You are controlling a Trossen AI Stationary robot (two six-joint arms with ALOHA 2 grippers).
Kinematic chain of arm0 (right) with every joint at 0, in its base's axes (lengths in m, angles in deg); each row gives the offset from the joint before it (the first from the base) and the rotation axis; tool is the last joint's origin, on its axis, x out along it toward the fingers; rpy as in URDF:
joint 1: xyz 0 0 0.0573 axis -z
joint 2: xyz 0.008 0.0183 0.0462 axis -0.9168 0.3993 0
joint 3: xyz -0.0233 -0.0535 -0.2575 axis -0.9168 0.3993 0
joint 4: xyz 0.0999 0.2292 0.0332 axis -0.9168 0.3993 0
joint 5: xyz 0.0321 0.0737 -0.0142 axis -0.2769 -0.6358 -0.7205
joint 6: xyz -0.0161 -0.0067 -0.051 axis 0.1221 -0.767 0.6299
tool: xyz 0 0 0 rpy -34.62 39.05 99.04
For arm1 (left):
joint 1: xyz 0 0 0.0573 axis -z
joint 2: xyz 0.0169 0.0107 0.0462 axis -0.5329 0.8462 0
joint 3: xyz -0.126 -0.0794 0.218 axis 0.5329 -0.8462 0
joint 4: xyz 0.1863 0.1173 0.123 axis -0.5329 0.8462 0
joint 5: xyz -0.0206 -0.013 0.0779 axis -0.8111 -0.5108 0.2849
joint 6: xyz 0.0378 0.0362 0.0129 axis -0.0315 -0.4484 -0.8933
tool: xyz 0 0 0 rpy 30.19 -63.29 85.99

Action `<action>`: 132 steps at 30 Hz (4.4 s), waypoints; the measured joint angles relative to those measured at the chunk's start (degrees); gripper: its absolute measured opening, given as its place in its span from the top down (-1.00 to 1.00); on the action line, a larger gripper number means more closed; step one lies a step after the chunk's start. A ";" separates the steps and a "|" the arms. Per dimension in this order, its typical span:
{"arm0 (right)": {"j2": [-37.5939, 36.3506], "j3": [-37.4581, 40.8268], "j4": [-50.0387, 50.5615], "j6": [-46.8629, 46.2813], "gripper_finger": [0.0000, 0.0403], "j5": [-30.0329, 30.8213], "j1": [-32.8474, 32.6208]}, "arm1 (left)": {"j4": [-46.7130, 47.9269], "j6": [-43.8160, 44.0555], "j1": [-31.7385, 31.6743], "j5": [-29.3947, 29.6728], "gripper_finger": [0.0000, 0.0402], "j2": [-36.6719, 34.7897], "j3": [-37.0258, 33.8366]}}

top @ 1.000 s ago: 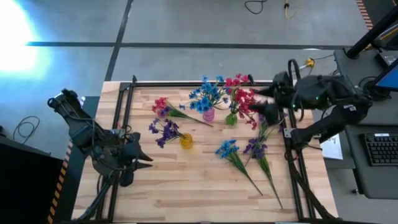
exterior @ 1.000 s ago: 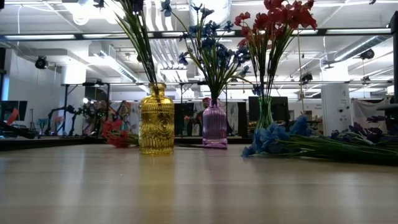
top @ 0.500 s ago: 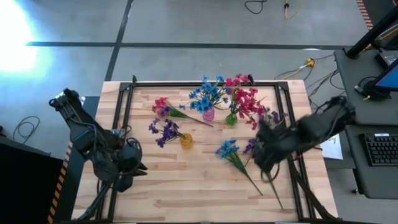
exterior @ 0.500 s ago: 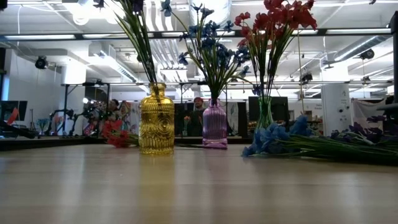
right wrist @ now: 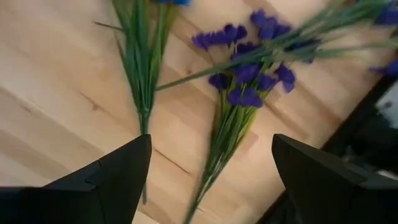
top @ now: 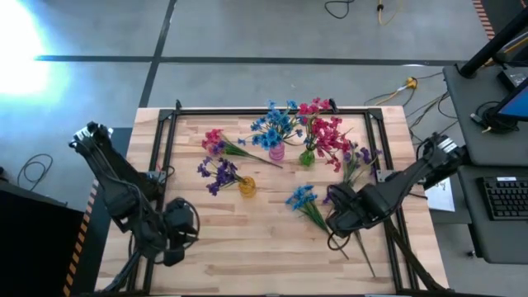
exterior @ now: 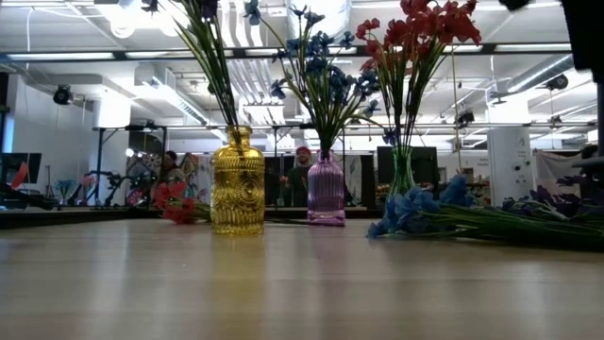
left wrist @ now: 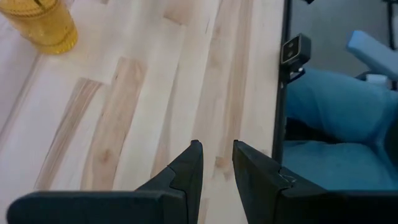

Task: Sort flowers into vase by color
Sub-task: Put the bottom violet flowers into the yellow vase

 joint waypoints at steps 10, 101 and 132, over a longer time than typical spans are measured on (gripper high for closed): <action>-0.79 19.71 -14.94 -8.10 -0.61 -5.07 0.02 | -0.08 -0.80 0.00 0.09 0.62 3.36 0.09; -9.11 27.00 -128.75 102.88 0.90 18.21 3.88 | 0.12 -1.76 -0.08 12.93 0.62 4.26 0.08; 15.92 11.94 -143.26 105.25 0.90 22.58 18.72 | 2.61 -1.78 -0.09 15.49 0.62 4.28 -0.04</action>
